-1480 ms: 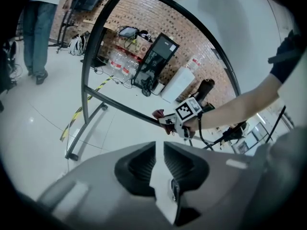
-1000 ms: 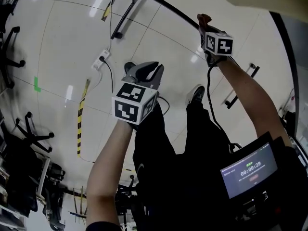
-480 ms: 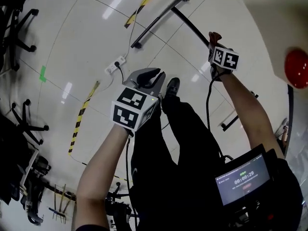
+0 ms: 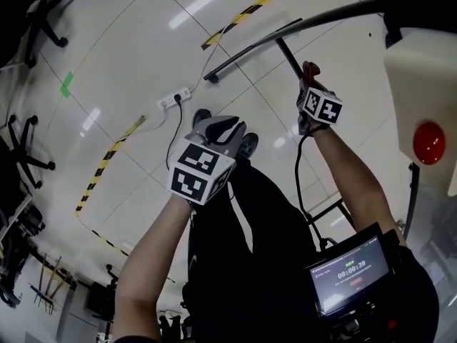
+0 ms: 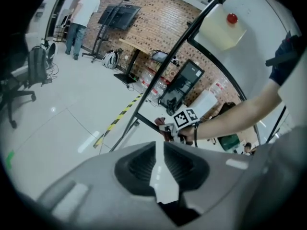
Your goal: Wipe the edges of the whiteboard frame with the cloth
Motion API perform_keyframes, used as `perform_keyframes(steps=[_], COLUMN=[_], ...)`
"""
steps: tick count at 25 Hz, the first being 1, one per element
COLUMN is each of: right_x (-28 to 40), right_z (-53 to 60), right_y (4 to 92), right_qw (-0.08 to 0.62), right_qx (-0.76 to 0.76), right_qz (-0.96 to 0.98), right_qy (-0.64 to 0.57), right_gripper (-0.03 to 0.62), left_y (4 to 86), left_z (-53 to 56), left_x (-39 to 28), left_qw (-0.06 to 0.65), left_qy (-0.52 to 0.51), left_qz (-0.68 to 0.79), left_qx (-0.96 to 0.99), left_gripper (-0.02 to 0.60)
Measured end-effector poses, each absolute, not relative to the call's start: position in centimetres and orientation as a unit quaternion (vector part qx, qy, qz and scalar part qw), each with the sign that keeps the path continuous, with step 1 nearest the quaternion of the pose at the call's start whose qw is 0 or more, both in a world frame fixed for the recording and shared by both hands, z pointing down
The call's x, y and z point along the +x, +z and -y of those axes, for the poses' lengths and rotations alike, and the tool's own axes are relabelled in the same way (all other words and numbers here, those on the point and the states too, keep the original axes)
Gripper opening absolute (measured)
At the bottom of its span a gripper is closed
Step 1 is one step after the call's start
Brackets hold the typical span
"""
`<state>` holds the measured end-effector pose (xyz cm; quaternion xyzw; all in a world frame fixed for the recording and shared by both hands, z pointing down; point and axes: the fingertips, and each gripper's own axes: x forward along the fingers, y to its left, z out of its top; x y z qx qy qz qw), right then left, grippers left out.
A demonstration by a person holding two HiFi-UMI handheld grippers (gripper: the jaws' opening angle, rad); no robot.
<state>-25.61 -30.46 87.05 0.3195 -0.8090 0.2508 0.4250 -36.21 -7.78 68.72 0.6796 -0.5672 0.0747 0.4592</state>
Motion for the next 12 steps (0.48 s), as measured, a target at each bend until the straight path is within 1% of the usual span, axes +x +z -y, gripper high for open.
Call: perform_keyframes(steps=[6, 12], right_x=[-28.3, -30.7], right_z=[30.5, 30.9], right_y=[86.5, 86.3], right_qw=[0.420, 0.418], right_qx=[0.319, 0.331], right_qz=[0.812, 0.811], right_qy=[0.250, 0.241], right_gripper=[0.057, 0.057], left_y=[70.2, 70.0], left_z=[6.9, 7.6], left_x=[-38.0, -40.2], left_qw=[0.476, 0.477], left_qy=[0.072, 0.078], left_qz=[0.561, 0.542], left_qx=[0.674, 0.688], left_gripper=[0.051, 0.051])
